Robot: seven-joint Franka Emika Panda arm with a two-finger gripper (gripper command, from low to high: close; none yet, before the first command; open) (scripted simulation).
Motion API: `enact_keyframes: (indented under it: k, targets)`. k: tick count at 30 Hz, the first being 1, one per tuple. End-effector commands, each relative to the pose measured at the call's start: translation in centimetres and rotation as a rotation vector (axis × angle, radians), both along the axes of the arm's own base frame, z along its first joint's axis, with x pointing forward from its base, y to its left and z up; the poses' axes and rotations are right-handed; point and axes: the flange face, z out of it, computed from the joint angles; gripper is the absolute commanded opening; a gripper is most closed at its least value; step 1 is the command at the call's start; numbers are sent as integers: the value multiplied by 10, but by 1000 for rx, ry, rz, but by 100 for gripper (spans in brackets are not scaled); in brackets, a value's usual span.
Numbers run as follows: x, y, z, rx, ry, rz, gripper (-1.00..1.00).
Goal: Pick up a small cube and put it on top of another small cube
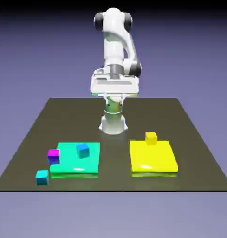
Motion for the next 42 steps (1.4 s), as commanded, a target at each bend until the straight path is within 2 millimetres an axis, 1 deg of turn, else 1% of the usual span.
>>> enact_keyframes:
  k: [1,5,10,14,19,26,34,35,36,39,40,41,42]
  targets:
    - [9,-8,-5,1,32,-5,0]
    - [43,-42,-27,5,162,-20,0]
    - [79,-89,-64,7,320,-34,0]
    - [101,-128,-97,8,444,-40,0]
    - [120,-179,-141,5,592,-41,0]
    - [132,-248,-201,-6,788,-27,0]
    - [131,-318,-261,-31,999,18,0]
    - [131,-324,-266,-34,1018,24,0]
    - [131,-324,-266,-34,1018,24,0]
    - [118,-325,-334,-34,1018,24,0]
    - [118,-325,-334,-34,1018,24,0]
    - [118,-325,-334,-34,1018,24,-100]
    - [118,-325,-334,-34,1018,24,-100]
